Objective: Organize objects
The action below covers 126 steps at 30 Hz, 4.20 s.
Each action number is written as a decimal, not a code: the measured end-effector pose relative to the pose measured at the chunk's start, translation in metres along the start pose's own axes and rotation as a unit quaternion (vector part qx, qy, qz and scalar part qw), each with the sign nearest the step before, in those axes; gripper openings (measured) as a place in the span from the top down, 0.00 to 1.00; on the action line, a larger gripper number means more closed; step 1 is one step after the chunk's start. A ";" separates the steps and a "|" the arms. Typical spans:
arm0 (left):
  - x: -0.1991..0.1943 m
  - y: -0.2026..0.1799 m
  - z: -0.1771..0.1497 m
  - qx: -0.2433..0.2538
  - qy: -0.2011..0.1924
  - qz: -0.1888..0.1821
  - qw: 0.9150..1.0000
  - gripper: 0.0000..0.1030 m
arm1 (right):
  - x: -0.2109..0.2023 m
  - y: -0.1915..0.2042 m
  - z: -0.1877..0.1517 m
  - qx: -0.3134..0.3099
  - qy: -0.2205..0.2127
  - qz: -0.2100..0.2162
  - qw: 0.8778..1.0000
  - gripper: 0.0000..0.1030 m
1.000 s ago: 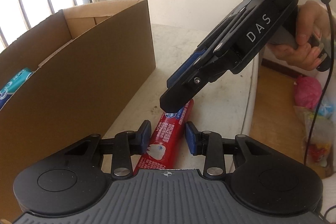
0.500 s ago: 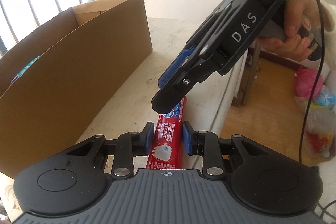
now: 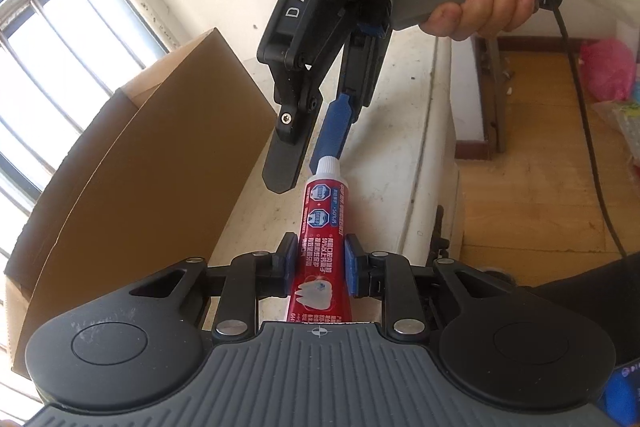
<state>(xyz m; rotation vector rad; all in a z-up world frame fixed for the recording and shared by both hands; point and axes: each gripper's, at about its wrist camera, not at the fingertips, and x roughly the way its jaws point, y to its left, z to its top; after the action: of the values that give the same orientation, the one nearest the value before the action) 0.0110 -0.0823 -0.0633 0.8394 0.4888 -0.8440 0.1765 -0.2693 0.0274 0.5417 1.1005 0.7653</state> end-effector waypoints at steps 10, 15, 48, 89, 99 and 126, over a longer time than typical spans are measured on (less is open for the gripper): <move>-0.004 -0.004 -0.007 0.030 -0.039 0.033 0.998 0.78 | 0.000 -0.030 0.011 0.021 0.013 0.103 0.994 0.32; 0.005 0.008 -0.006 -0.027 -0.052 0.039 0.998 0.78 | 0.001 -0.035 0.014 0.034 0.002 0.136 0.990 0.32; 0.009 0.036 -0.019 -0.212 -0.053 -0.025 0.975 0.69 | 0.015 -0.024 -0.011 -0.001 -0.055 0.107 0.993 0.74; 0.064 0.218 0.056 0.028 0.119 -0.023 0.992 0.73 | 0.068 0.023 0.158 0.140 0.007 0.054 0.989 0.72; 0.116 0.224 0.027 0.023 0.216 -0.055 0.975 0.72 | 0.090 0.039 0.183 0.086 0.023 -0.042 0.995 0.71; 0.082 0.218 0.032 0.025 0.187 -0.031 0.982 0.80 | 0.141 0.051 0.184 -0.028 0.107 -0.172 0.979 0.71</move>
<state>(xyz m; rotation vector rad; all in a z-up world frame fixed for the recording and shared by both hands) 0.2367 -0.0615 -0.0019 1.0405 0.8304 -0.7599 0.3681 -0.1316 0.0503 0.2133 1.3266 0.5565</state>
